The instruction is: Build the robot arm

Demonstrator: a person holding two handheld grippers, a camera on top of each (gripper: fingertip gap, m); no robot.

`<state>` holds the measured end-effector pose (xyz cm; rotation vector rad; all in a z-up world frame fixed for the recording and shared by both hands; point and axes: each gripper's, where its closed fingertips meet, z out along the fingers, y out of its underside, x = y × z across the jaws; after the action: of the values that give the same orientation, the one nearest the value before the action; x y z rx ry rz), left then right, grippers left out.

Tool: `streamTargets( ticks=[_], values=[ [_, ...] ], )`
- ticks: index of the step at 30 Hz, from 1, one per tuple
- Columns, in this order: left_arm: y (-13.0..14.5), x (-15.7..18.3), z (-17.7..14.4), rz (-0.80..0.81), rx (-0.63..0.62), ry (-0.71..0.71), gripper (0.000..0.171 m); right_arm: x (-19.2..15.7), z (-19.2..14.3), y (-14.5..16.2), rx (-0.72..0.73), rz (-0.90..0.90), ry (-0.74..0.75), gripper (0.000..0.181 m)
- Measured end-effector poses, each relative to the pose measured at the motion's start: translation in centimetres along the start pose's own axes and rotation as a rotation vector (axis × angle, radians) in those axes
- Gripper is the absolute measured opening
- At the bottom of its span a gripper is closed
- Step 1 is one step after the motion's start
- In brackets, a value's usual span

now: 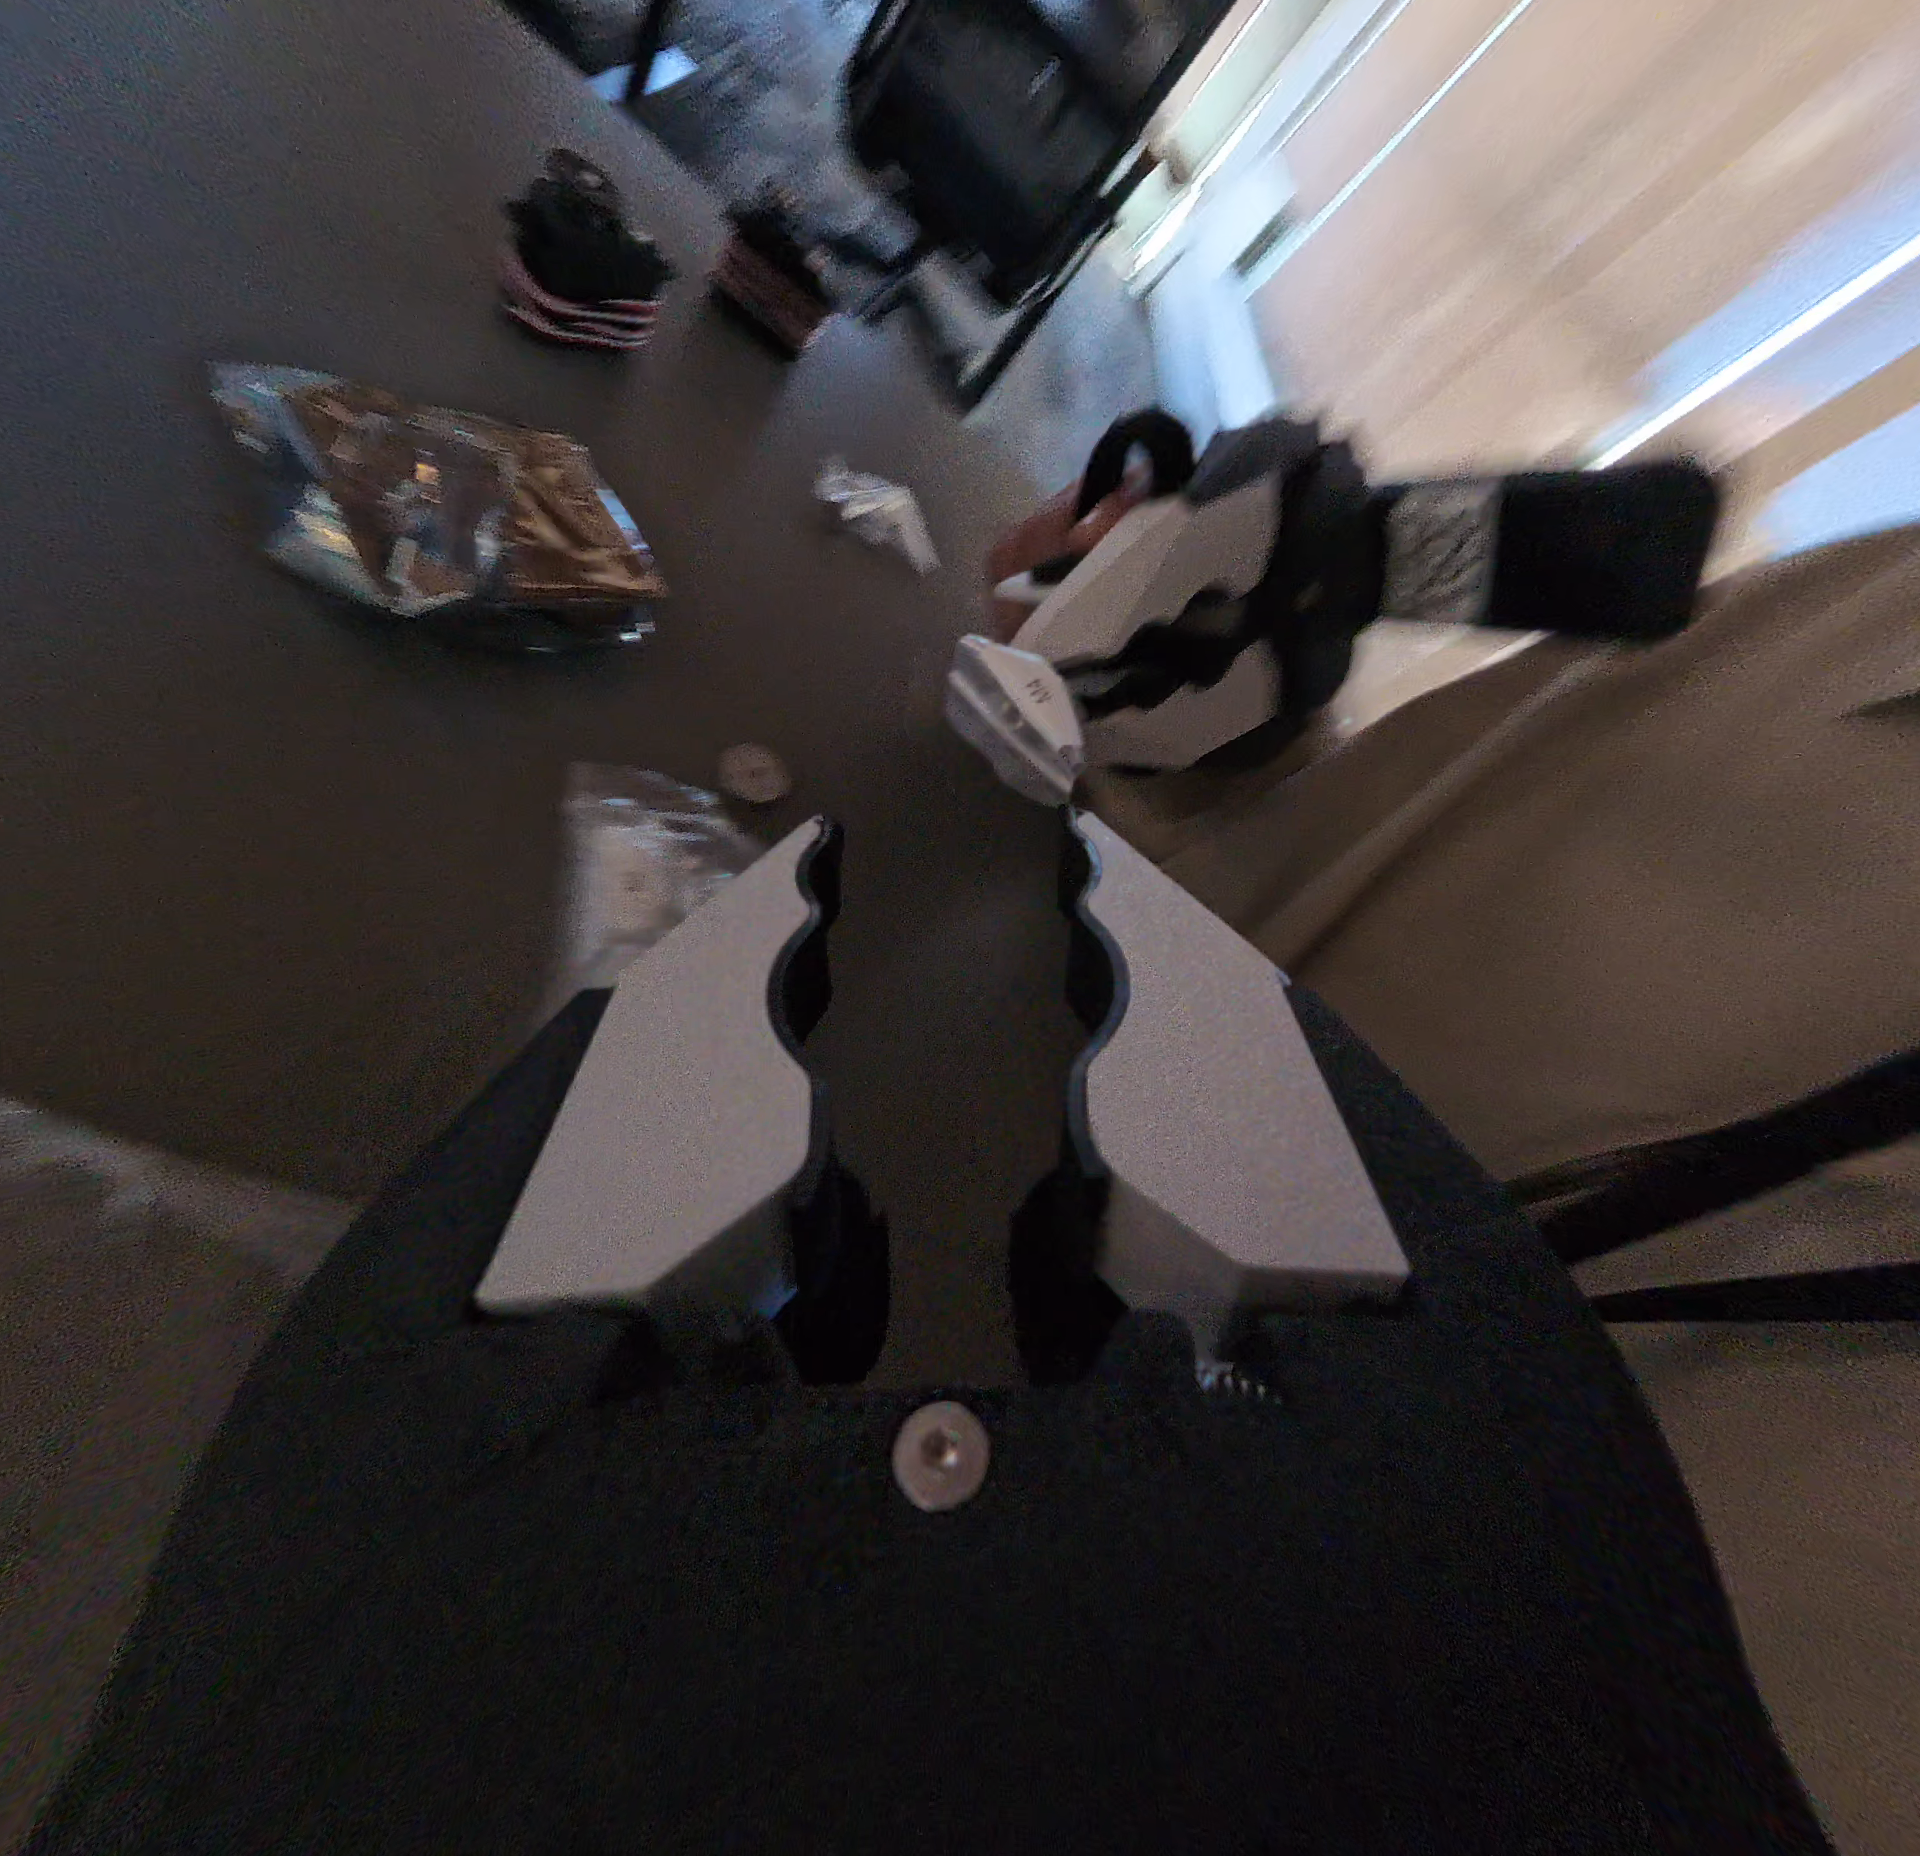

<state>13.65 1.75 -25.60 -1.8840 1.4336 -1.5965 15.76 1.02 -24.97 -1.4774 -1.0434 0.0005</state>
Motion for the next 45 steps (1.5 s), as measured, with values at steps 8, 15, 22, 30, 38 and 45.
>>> streamTargets(
  ticks=[8, 15, 22, 30, 38, 45],
  values=[
    [-2.6, 3.6, -0.8, -0.555, 0.163, 0.534, 0.043, 0.6, 0.1, -1.0, 0.082, -0.189, 0.135, 0.006],
    [-3.6, 2.4, -0.9, -0.646, 0.209, 0.567, 0.002, 0.4, 0.0, -1.2, 0.124, -0.197, 0.120, 0.006],
    [-2.7, 1.2, 0.0, -0.511, 0.104, 0.413, 0.000, 0.2, 0.6, 0.0, 0.069, -0.157, 0.090, 0.006],
    [-4.2, -3.9, -2.7, -0.120, -0.107, 0.030, 0.000, 0.3, 0.6, 0.6, 0.077, 0.274, -0.096, 0.037],
    [-7.1, -18.8, -9.5, -0.012, -0.360, -0.418, 0.000, 2.9, 0.0, 1.6, 0.123, 0.375, -0.019, 0.035],
    [-12.3, -21.6, -7.3, -0.171, -0.366, -0.177, 0.000, 3.0, 0.0, 2.0, 0.115, 0.373, -0.010, 0.034]
  ],
)
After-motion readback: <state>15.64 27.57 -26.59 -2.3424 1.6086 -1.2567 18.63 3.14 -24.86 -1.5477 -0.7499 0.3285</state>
